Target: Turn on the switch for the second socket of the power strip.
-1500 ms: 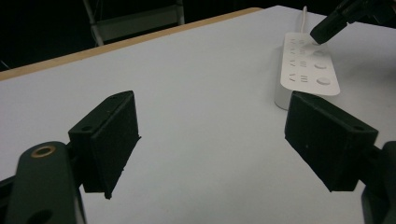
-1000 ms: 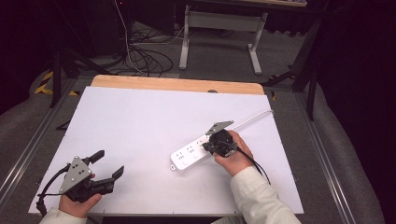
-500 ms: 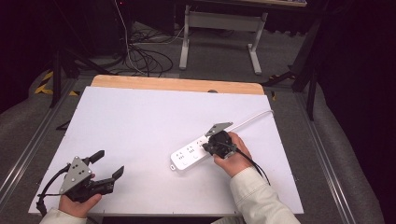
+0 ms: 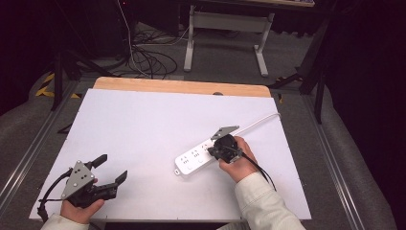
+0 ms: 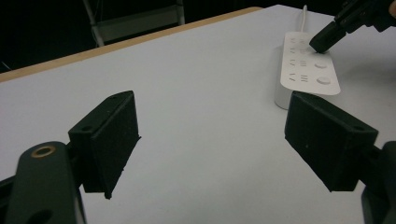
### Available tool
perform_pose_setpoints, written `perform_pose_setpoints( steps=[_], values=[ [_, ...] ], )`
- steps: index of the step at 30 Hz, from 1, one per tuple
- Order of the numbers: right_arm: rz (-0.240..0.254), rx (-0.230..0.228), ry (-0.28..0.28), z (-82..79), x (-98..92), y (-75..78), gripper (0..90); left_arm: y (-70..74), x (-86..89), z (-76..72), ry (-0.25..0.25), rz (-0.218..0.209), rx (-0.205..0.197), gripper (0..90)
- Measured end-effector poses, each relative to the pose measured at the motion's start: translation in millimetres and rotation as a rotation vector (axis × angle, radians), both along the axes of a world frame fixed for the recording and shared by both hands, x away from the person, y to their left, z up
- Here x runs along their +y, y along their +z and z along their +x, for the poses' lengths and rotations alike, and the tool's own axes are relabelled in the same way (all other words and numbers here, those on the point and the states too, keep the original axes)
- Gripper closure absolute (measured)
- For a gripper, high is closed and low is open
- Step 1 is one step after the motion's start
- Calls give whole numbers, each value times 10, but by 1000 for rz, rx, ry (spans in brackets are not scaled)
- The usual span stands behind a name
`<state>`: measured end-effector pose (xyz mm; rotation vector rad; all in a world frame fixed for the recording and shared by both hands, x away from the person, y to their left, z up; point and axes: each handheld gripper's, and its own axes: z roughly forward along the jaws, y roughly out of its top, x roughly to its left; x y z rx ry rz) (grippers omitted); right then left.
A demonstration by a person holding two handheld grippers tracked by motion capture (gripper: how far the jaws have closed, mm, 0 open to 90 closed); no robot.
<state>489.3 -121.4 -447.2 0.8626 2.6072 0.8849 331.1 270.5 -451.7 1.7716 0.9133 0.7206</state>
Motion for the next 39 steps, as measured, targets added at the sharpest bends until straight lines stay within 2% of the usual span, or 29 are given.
perform_pose_setpoints(
  steps=[14, 19, 30, 34, 37, 39],
  values=[
    [3, -23, -14, -40, 9, -23, 900, -1, -7, -1, 1, -1, 0, 181],
    [-11, -33, -11, -50, 20, -24, 900, -4, -10, 2, 2, -2, 0, 181],
    [-11, -43, -20, -64, 26, -41, 900, -6, -21, 6, -5, 12, 0, 181],
    [-4, -34, -25, -57, 21, -36, 900, -7, -13, 5, -3, 4, 4, 181],
    [-11, -67, -30, -82, 26, -36, 900, -4, -11, 6, -1, 7, 1, 181],
    [-10, -71, -31, -86, 15, -28, 900, -9, -13, 8, -1, 3, 6, 181]
  ],
)
